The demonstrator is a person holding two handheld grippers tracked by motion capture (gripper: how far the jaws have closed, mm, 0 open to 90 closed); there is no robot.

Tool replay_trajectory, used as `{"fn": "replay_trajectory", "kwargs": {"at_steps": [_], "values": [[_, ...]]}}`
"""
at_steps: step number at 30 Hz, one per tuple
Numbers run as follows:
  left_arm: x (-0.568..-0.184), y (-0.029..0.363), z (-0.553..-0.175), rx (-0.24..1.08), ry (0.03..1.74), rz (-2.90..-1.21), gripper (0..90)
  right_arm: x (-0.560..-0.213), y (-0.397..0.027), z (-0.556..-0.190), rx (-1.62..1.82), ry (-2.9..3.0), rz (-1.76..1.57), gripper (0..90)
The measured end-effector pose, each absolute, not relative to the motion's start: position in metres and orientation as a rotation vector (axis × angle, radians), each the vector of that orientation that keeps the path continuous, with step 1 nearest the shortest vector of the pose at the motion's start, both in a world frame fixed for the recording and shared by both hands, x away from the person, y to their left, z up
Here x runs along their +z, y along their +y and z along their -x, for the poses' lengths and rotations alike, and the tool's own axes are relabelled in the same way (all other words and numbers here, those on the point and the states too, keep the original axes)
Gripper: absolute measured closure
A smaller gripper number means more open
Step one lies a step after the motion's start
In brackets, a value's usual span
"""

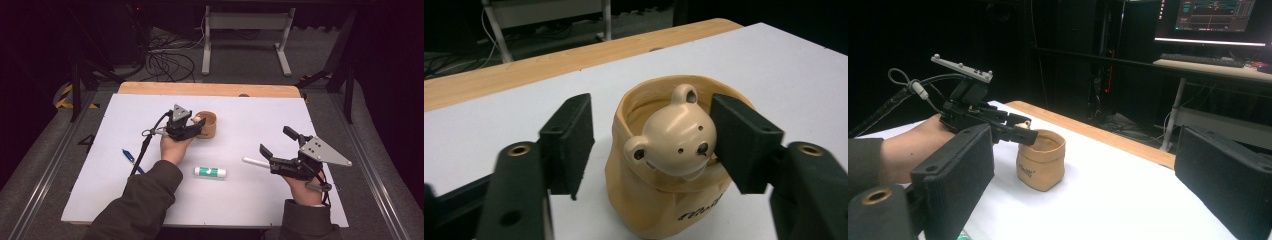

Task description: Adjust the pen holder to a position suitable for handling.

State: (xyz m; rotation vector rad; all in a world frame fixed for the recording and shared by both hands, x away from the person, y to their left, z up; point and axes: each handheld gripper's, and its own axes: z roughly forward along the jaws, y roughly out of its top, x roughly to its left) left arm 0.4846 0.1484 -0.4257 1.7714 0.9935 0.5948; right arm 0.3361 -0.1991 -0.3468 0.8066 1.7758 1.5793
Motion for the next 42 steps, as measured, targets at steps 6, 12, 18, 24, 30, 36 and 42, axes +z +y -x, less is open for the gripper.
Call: {"fn": "replay_trajectory", "kwargs": {"at_steps": [6,12,18,24,30,36,42], "values": [[-0.427,0.144,-0.484,0.557,1.017,-1.748,48.9,-0.347,-0.199,-0.336,1.58,1.779,-0.803,9.8],[-0.424,0.147,-0.484,0.521,1.067,-1.728,54.6,-0.348,-0.197,-0.337,1.581,1.783,-0.8,9.8],[-0.421,0.148,-0.482,0.479,1.086,-1.728,56.1,-0.348,-0.196,-0.337,1.584,1.782,-0.803,9.8],[-0.417,0.151,-0.477,0.454,1.114,-1.75,56.2,-0.348,-0.196,-0.337,1.579,1.782,-0.797,9.9],[-0.416,0.157,-0.466,0.41,1.142,-1.748,56.3,-0.348,-0.195,-0.336,1.58,1.786,-0.793,10.0],[-0.416,0.161,-0.445,0.387,1.149,-1.745,56.2,-0.349,-0.192,-0.337,1.579,1.794,-0.789,10.1],[-0.415,0.161,-0.428,0.407,1.154,-1.754,56.2,-0.349,-0.19,-0.337,1.577,1.801,-0.784,10.1]]}}
